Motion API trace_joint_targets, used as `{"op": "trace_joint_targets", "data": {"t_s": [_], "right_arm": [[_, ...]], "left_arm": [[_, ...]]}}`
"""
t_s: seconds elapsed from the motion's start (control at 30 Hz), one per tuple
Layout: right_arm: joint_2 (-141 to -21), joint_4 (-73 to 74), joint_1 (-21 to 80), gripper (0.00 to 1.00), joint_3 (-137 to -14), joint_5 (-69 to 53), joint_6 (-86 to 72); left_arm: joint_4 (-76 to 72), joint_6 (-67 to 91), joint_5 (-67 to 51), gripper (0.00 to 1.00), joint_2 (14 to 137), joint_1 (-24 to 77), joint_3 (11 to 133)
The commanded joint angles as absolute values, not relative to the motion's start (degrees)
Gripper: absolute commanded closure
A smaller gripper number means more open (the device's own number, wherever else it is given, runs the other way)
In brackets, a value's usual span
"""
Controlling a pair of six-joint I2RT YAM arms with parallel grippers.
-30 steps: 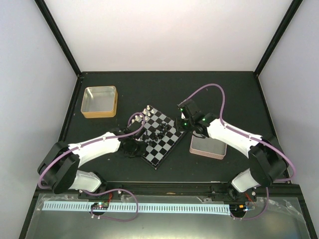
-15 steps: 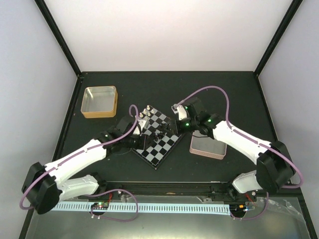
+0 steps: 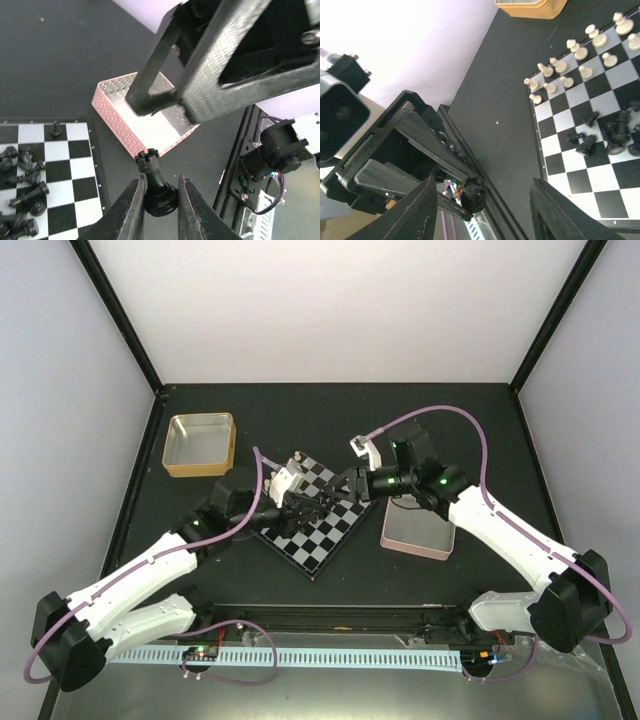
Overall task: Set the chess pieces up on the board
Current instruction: Place the chess piece on the chessboard.
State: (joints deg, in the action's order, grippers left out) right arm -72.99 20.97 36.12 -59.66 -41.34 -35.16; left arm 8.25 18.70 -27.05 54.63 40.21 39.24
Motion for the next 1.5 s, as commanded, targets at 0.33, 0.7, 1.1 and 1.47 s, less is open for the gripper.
{"op": "trace_joint_targets", "data": {"t_s": [0.33, 0.7, 1.1, 1.47], "right_arm": [[-74.4, 20.8, 36.6, 0.57, -60.5, -50.2, -37.1], [-76.4, 21.9, 37.9, 0.8, -60.4, -50.9, -35.9], [-76.8, 22.1, 38.1, 0.93, -60.3, -50.6, -34.5], [-74.2, 19.2, 38.0, 0.95, -55.1, -7.8, -22.2]], "left_arm": [[6.0, 10.0, -34.6, 0.88, 54.5, 40.4, 40.9], [6.4, 9.4, -34.7, 0.89, 55.3, 40.4, 41.5], [7.2, 10.3, -32.3, 0.78, 55.6, 40.4, 41.9], [8.7, 18.4, -7.4, 0.23, 49.4, 40.3, 36.7]]}}
